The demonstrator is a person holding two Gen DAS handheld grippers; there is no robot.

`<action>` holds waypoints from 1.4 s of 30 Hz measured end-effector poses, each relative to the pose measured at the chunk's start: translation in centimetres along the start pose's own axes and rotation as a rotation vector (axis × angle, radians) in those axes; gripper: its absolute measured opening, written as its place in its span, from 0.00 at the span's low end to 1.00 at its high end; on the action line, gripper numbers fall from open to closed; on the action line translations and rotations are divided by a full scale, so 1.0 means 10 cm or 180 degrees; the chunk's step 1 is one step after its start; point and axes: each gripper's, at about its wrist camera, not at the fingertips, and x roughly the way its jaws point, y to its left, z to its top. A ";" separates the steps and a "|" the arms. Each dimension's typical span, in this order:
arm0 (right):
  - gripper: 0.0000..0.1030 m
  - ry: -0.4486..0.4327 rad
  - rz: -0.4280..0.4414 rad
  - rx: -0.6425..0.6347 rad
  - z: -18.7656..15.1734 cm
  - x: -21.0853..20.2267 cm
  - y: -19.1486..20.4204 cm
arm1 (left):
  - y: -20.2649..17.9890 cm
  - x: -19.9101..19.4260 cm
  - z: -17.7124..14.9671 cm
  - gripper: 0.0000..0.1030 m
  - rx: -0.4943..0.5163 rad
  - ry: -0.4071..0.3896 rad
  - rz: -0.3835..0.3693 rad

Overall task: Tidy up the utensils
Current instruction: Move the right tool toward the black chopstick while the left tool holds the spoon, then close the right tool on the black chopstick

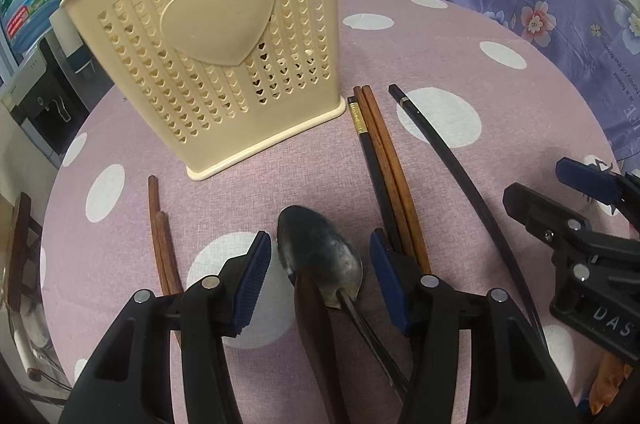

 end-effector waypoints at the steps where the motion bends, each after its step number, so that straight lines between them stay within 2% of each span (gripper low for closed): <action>1: 0.67 0.0000 0.0002 -0.0005 0.00 0.00 0.00 | 0.00 0.00 0.00 0.50 0.0016 0.0015 0.0009; 7: 0.67 0.0011 -0.0002 -0.0003 0.00 0.02 0.01 | 0.01 -0.02 -0.05 0.50 -0.0055 0.0012 -0.0002; 11: 0.67 0.0017 0.0007 -0.0011 -0.01 0.03 0.02 | 0.00 -0.03 -0.04 0.41 -0.0097 0.0028 -0.0070; 15: 0.67 0.0013 0.0008 -0.0009 -0.02 0.02 0.03 | -0.04 -0.01 -0.01 0.40 -0.0046 0.0016 -0.0058; 20: 0.67 0.0001 0.0009 -0.0018 0.01 0.01 0.02 | 0.02 0.00 0.05 0.40 -0.0085 0.0018 -0.0155; 25: 0.67 0.0007 0.0026 -0.0084 0.15 0.07 0.04 | 0.12 -0.13 0.13 0.40 -0.0168 -0.0176 -0.0218; 30: 0.67 0.0068 0.0083 -0.0266 0.31 0.21 0.18 | 0.21 -0.32 0.19 0.40 -0.0219 -0.0436 -0.0154; 32: 0.65 0.0102 0.0062 -0.0357 0.38 0.28 0.25 | 0.27 -0.40 0.21 0.40 -0.0257 -0.0532 -0.0128; 35: 0.52 0.0164 -0.0002 -0.0471 0.47 0.41 0.33 | 0.33 -0.46 0.24 0.40 -0.0321 -0.0602 -0.0138; 37: 0.39 0.0216 -0.0037 -0.0493 0.53 0.50 0.36 | 0.35 -0.50 0.27 0.40 -0.0347 -0.0655 -0.0136; 42: 0.27 0.0337 -0.0049 -0.0417 0.65 0.67 0.39 | 0.39 -0.63 0.31 0.39 -0.0357 -0.0806 -0.0130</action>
